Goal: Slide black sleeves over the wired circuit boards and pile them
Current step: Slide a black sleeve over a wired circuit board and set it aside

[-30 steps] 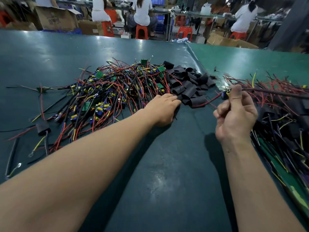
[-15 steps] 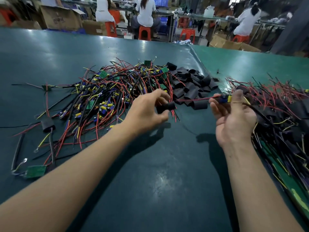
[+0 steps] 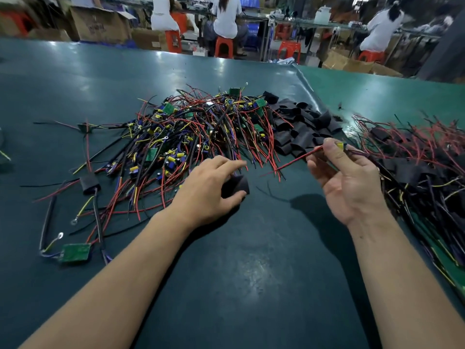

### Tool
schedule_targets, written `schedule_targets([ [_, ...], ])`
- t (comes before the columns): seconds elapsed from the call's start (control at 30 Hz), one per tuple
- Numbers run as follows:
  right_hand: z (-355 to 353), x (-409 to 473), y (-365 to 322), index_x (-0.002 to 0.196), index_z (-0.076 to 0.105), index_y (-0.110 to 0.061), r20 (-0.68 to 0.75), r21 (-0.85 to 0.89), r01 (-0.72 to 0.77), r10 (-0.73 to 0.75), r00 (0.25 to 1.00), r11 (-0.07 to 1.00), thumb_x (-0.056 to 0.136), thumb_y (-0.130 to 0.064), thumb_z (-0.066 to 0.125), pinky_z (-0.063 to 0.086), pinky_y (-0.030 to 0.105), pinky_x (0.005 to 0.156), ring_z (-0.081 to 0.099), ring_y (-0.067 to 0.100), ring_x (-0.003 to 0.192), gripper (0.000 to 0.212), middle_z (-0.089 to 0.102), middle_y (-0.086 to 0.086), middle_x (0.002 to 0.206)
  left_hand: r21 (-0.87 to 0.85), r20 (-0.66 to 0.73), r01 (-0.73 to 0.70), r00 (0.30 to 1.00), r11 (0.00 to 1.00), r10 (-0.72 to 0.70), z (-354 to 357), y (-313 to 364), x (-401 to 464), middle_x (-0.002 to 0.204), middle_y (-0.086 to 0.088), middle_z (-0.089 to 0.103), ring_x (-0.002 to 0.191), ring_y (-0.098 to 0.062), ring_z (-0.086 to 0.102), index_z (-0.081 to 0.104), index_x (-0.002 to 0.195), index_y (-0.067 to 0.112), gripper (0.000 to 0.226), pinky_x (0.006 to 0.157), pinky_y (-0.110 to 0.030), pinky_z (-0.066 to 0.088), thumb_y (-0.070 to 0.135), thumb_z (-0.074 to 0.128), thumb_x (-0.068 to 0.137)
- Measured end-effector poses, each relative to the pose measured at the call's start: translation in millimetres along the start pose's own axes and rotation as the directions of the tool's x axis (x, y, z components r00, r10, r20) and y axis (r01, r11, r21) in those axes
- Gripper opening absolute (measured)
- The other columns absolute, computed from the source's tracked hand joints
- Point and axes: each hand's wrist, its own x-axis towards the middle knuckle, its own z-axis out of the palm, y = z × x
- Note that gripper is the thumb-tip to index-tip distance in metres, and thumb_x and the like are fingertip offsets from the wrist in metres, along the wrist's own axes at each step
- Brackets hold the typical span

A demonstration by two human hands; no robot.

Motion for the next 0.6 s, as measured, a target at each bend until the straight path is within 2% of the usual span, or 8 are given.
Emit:
schedule_targets([
  [0.07, -1.3, 0.4, -0.3, 0.084, 0.066, -0.011, 0.006, 0.024, -0.017, 0.016, 1.0, 1.0, 0.089, -0.011, 0.067, 0.056, 0.026, 0.065, 0.069, 0.019, 0.07, 0.005, 0.07, 0.004, 0.074, 0.036, 0.003, -0.028, 1.0, 0.999, 0.027, 0.2, -2.0, 1.4, 0.116, -0.002, 0.062, 0.109, -0.023, 0.055, 0.066, 0.123, 0.019, 0.04, 0.098, -0.038, 0.043, 0.033, 0.071, 0.086],
  [0.2, -0.6, 2.1, 3.9, 0.085, 0.062, -0.008, 0.036, 0.048, -0.031, 0.029, 0.999, 0.998, 0.093, -0.01, 0.061, 0.058, 0.024, 0.066, 0.073, 0.023, 0.076, 0.008, 0.074, 0.01, 0.08, 0.019, 0.017, -0.016, 1.0, 1.0, 0.015, -2.4, -2.1, 5.5, 0.112, -0.001, 0.067, 0.108, -0.022, 0.057, 0.069, 0.119, 0.016, 0.04, 0.096, -0.032, 0.044, 0.035, 0.074, 0.084],
  [0.27, 0.0, 1.9, 5.3, 0.088, 0.062, -0.007, 0.042, 0.053, -0.025, 0.023, 0.999, 0.998, 0.09, -0.002, 0.062, 0.058, 0.023, 0.066, 0.073, 0.028, 0.079, 0.005, 0.074, 0.014, 0.082, 0.09, 0.02, -0.045, 0.999, 0.995, 0.043, -5.8, -2.8, 8.2, 0.108, 0.001, 0.071, 0.106, -0.022, 0.059, 0.073, 0.115, 0.019, 0.038, 0.091, -0.038, 0.046, 0.04, 0.073, 0.084],
  [0.37, -0.8, 1.3, 4.8, 0.097, 0.063, -0.008, 0.06, 0.052, -0.037, 0.034, 0.998, 0.998, 0.078, 0.001, 0.068, 0.058, 0.022, 0.066, 0.074, 0.03, 0.082, 0.022, 0.074, 0.017, 0.086, 0.187, 0.025, -0.068, 0.998, 0.98, 0.065, -7.6, 2.2, 10.5, 0.096, 0.001, 0.074, 0.099, -0.023, 0.059, 0.076, 0.105, 0.026, 0.029, 0.082, -0.038, 0.048, 0.043, 0.067, 0.084],
  [0.5, -1.2, 0.7, 9.0, 0.097, 0.063, -0.011, -0.006, -0.153, -0.042, 0.042, 0.999, 0.987, 0.084, 0.0, 0.07, 0.058, 0.027, 0.059, 0.074, 0.03, 0.075, 0.018, 0.075, 0.016, 0.085, 0.202, -0.036, -0.102, 0.993, 0.974, 0.111, -2.5, 8.0, 11.4, 0.08, 0.0, 0.073, 0.082, -0.026, 0.063, 0.076, 0.098, 0.027, 0.021, 0.072, -0.032, 0.049, 0.036, 0.066, 0.082],
  [0.6, -2.9, 1.6, 10.6, 0.094, 0.062, -0.011, -0.058, -0.221, -0.034, 0.021, 0.998, 0.975, 0.087, 0.002, 0.068, 0.058, 0.027, 0.059, 0.074, 0.029, 0.074, 0.016, 0.075, 0.015, 0.081, 0.082, -0.124, -0.077, 0.989, 0.994, 0.087, -1.9, 5.6, 10.7, 0.085, -0.003, 0.075, 0.079, -0.027, 0.067, 0.075, 0.107, 0.021, 0.026, 0.076, -0.034, 0.052, 0.028, 0.072, 0.082],
])
